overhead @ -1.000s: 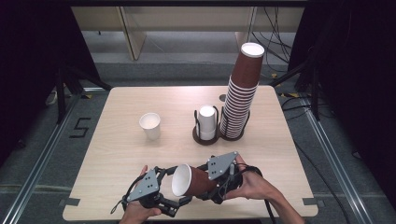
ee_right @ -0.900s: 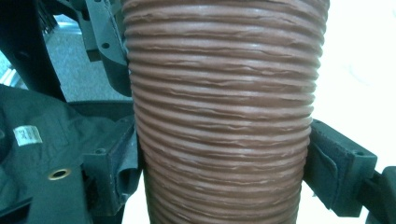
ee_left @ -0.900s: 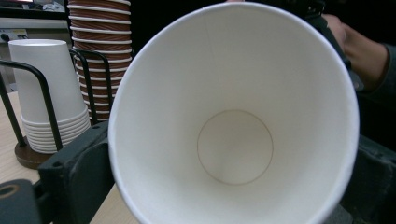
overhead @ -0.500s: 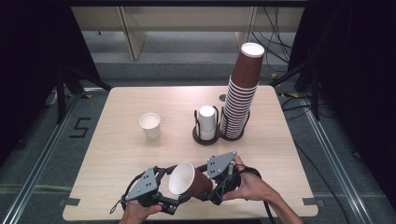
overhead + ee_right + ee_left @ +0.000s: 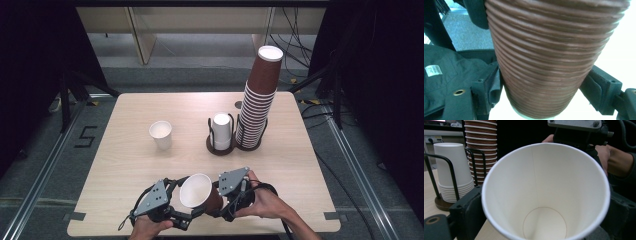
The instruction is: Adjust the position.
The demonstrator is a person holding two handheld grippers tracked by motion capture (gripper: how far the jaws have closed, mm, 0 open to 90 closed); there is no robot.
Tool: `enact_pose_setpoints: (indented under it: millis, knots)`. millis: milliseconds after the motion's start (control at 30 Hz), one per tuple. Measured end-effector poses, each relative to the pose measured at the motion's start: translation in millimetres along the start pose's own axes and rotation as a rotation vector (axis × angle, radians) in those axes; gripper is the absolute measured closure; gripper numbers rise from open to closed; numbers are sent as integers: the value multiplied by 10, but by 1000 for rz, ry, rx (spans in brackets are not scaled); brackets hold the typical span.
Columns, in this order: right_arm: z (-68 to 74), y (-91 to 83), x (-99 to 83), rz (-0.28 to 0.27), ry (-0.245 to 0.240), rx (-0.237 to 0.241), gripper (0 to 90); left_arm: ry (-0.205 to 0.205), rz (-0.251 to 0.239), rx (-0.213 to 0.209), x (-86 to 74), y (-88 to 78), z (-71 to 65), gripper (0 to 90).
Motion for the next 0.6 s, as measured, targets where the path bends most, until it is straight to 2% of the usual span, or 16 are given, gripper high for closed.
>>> enact_pose_setpoints:
  millis: [67,133,200,400,467,600]
  knots:
    - [6,2,22,-19,11,13,233,-2,1,4,-7,14,-9,92]
    - [13,5,46,-39,16,15,233,-18,-21,8,20,15,-12,94]
    - [25,8,66,-58,27,29,232,-12,-26,9,31,5,-6,101]
    - [29,42,61,-68,60,49,225,-17,-30,7,31,-7,4,130]
    - [11,38,41,-63,79,48,185,-12,-33,21,48,-24,25,136]
    - [-40,-16,-3,-65,90,22,177,-3,-17,77,63,-75,129,141]
Point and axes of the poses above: each handheld gripper's, and its own axes: y roughly forward along the jaws, x roughly out of its top, z roughly to its left, the point moved 8 cm from there along y, roughly forward along the jaws, and after that the axes turned 7 degrees about y, right-handed, at the moved point
